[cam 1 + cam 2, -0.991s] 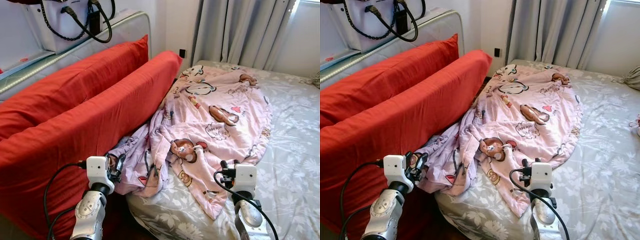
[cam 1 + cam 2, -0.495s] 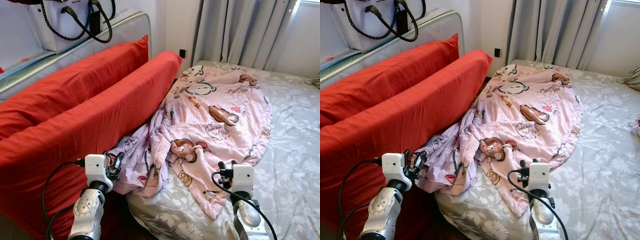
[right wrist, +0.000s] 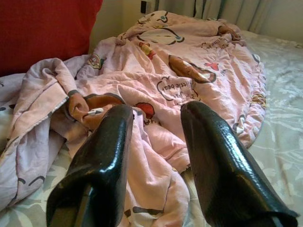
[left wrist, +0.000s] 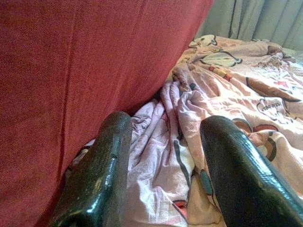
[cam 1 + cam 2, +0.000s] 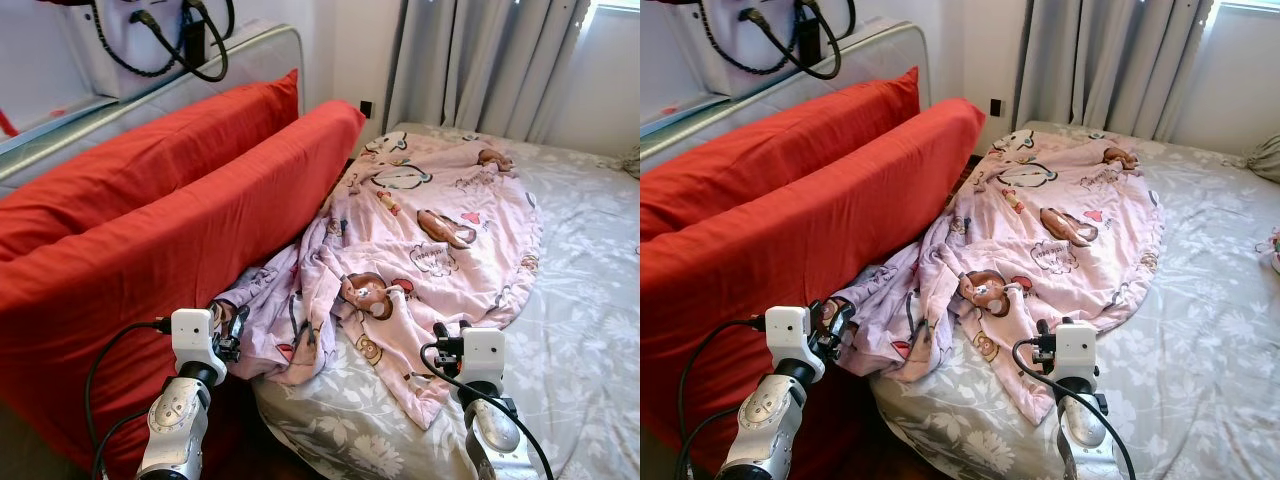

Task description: Clean up the room

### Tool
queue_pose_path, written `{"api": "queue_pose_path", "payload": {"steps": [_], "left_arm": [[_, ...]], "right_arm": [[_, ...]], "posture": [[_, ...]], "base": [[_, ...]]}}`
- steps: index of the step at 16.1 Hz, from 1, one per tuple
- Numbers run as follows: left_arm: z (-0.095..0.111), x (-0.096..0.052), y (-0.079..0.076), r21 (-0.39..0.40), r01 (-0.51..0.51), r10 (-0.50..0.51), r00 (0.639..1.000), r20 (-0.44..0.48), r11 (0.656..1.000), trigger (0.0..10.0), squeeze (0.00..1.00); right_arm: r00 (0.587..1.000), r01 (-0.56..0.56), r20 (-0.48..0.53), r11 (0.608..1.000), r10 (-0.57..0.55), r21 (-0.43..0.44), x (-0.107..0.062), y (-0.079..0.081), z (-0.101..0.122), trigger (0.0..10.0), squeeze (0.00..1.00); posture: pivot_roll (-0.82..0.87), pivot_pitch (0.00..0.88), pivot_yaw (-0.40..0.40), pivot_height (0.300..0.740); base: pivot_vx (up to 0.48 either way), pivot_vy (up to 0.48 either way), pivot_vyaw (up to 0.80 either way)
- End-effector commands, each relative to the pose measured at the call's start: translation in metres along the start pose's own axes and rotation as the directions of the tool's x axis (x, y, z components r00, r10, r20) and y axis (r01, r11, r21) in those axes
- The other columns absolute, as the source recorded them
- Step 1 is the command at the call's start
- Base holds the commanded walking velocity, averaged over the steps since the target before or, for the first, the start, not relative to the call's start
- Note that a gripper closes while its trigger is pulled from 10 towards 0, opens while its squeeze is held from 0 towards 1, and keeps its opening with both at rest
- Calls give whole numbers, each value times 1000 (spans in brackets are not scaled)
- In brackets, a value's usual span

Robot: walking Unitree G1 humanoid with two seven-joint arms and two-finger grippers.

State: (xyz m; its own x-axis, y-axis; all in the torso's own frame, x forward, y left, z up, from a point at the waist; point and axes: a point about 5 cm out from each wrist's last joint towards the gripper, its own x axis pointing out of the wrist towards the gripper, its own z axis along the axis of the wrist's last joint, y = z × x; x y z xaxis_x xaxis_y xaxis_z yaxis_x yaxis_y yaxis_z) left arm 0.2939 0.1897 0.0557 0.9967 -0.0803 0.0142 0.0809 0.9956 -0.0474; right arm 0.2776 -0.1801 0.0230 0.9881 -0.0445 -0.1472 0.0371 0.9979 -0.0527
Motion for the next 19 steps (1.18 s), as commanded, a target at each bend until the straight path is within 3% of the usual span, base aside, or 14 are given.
{"api": "queue_pose_path", "payload": {"steps": [1,4,10,14,19], "left_arm": [[0,0,2,-5,-9,9,1000,-5,1000,10000,0],[0,0,2,-7,-7,6,1000,-6,1000,10000,0],[0,1,1,-6,-3,3,1000,-10,1000,10000,0],[-1,1,0,-6,3,-3,1000,-18,1000,10000,0],[-2,1,-1,-3,10,-10,999,-31,1000,10000,0]], "right_arm": [[1000,3,-5,1000,-3,1,0,-1,1,10000,0],[1000,-8,-13,1000,8,0,1,1,0,10000,0],[1000,-1,-11,1000,1,3,1,1,0,10000,0],[1000,-8,-19,1000,8,-7,2,2,-1,10000,0],[1000,-11,-2,1000,11,8,2,4,1,10000,0]], "posture": [[-25,62,1,695],[-23,61,1,675],[-19,61,0,675],[-18,64,-1,645],[-13,66,0,645]], "base": [[0,0,0],[0,0,0],[0,0,0],[0,0,0],[0,0,0]]}}
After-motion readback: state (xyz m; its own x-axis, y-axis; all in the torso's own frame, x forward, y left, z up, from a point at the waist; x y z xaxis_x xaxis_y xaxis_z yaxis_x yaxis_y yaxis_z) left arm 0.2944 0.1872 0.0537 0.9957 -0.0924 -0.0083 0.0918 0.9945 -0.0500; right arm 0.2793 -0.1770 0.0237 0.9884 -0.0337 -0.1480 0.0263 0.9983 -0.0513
